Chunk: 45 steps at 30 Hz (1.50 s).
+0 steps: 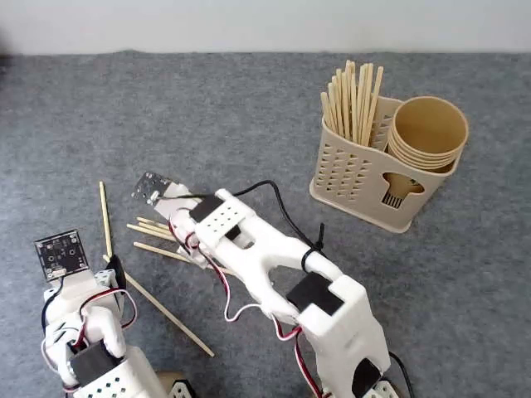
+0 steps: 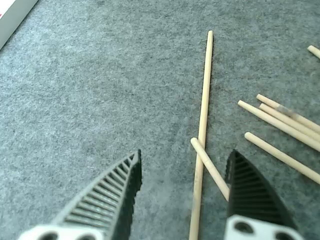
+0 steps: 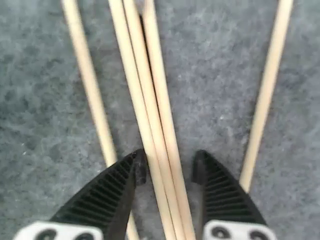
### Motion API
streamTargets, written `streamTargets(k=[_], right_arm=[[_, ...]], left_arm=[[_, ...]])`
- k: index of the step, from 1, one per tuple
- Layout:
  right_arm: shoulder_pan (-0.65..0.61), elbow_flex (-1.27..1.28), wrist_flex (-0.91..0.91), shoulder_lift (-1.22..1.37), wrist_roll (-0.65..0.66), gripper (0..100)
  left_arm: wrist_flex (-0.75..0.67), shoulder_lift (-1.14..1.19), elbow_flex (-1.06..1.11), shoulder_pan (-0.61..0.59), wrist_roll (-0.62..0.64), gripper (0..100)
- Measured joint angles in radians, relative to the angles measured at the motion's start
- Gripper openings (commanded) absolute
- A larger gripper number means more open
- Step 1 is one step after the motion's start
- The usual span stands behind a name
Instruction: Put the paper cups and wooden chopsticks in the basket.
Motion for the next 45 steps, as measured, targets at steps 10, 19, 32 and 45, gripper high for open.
streamTargets(k=[10,19,32,45], right_arm=[[0.000,-0.158,0.133,0.089,0.003,0.9],[-0.006,-0.161,0.232,0.060,0.002,0.9],[-0.031,0.052,0.272,-0.358,0.003,0.9],[-0.035,0.097,0.273,-0.769,0.003,0.9]], left_arm=[[0.000,0.000,0.000,0.000,0.000,26],[0.000,0.000,0.000,0.000,0.000,26],[0.000,0.000,0.000,0.000,0.000,26],[0.000,0.000,0.000,0.000,0.000,26]])
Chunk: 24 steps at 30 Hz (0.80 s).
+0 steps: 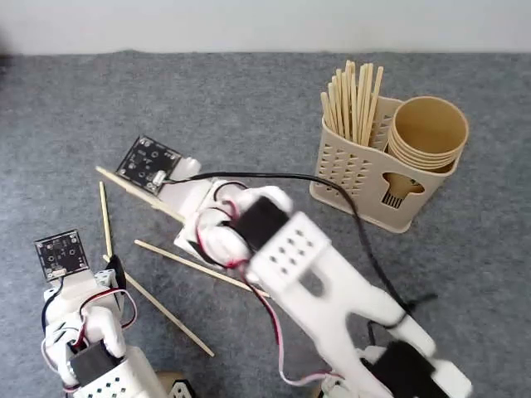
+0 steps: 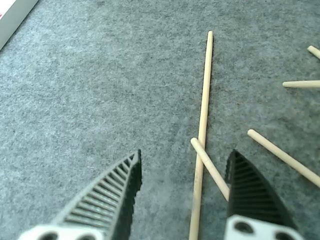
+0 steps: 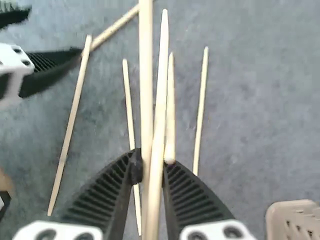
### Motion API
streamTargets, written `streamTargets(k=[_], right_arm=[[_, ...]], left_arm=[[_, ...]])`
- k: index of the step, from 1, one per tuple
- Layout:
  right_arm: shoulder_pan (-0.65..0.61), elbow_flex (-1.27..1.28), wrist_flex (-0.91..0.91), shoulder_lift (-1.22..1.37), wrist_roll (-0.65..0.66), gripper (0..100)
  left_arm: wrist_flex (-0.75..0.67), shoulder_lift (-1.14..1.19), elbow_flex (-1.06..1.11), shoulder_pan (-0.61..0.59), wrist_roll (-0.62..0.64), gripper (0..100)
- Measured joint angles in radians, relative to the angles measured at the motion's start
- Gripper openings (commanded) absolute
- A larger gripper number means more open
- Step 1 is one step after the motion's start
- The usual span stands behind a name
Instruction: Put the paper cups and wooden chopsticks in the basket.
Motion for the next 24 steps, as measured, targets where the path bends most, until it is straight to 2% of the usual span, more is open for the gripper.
streamTargets(k=[6,13,24], right_arm=[[0.002,0.000,0.000,-0.195,0.000,0.8],[0.133,0.005,0.000,-0.285,0.000,0.8],[0.178,0.319,-0.008,-0.292,0.000,0.8]], left_arm=[[0.000,0.000,0.000,0.000,0.000,26],[0.000,0.000,0.000,0.000,0.000,26],[0.000,0.000,0.000,0.000,0.000,26]])
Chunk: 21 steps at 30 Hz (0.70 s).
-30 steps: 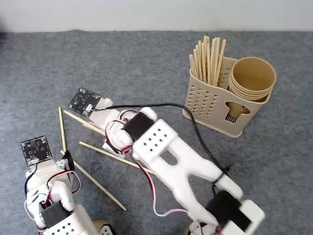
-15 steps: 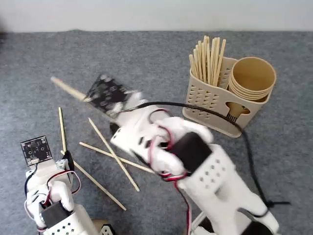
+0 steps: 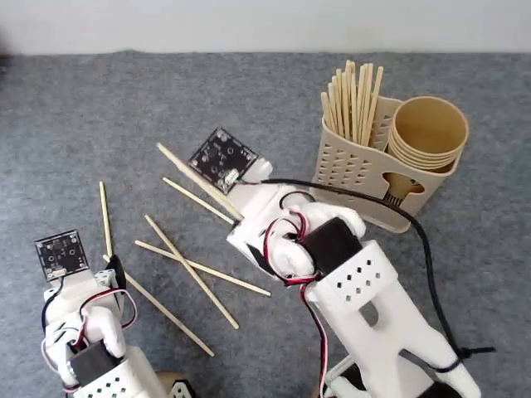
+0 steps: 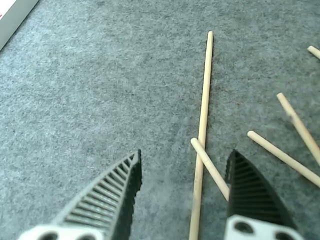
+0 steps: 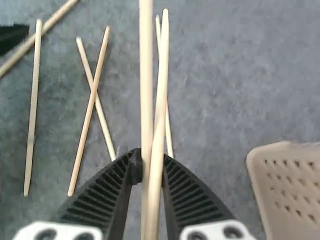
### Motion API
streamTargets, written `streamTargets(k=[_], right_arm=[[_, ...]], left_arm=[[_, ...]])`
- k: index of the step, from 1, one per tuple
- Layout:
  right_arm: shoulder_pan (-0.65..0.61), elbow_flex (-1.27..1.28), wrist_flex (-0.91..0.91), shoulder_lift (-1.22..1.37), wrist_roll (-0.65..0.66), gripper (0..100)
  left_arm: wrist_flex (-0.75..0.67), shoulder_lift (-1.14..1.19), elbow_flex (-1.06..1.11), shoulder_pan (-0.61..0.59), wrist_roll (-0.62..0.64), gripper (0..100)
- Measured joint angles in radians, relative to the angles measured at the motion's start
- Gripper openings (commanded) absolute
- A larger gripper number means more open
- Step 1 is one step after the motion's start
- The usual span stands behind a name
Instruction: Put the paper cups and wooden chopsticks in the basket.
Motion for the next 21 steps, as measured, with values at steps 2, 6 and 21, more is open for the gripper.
streamTargets(k=[2,6,21], right_arm=[[-0.002,0.068,-0.031,0.000,0.000,0.8],[-0.002,0.252,-0.158,0.000,0.000,0.8],[0.000,0.473,-0.281,0.000,0.000,19.1]], left_arm=[[0.000,0.000,0.000,0.000,0.000,26],[0.000,0.000,0.000,0.000,0.000,26],[0.000,0.000,0.000,0.000,0.000,26]])
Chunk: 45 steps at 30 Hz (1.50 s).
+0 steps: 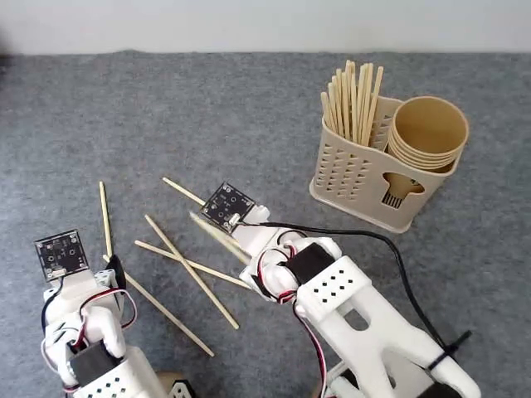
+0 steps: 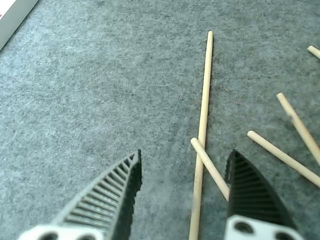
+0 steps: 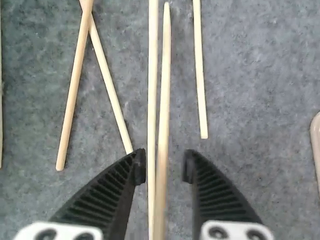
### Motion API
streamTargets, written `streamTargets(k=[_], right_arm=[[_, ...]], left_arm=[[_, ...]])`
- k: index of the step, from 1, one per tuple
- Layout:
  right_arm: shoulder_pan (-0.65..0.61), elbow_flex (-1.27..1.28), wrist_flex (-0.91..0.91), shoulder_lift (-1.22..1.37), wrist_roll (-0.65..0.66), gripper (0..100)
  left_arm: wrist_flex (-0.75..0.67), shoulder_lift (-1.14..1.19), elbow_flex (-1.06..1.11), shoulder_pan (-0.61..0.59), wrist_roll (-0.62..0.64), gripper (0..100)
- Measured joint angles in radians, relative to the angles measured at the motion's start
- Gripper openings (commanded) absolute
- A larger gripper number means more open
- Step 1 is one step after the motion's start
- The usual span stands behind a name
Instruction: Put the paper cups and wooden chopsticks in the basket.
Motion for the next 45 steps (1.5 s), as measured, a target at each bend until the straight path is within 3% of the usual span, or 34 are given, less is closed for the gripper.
streamTargets(k=[13,28,32,40,45], right_arm=[[-0.051,-0.032,0.008,0.040,-0.002,19.1],[-0.041,-0.537,0.025,0.694,0.020,19.1],[-0.011,-0.618,0.025,0.813,0.089,19.1],[0.046,-0.753,0.025,0.933,0.107,18.9],[0.046,-0.776,0.025,0.987,0.117,6.0]], left_arm=[[0.000,0.000,0.000,0.000,0.000,26],[0.000,0.000,0.000,0.000,0.000,26],[0.000,0.000,0.000,0.000,0.000,26],[0.000,0.000,0.000,0.000,0.000,26],[0.000,0.000,0.000,0.000,0.000,26]])
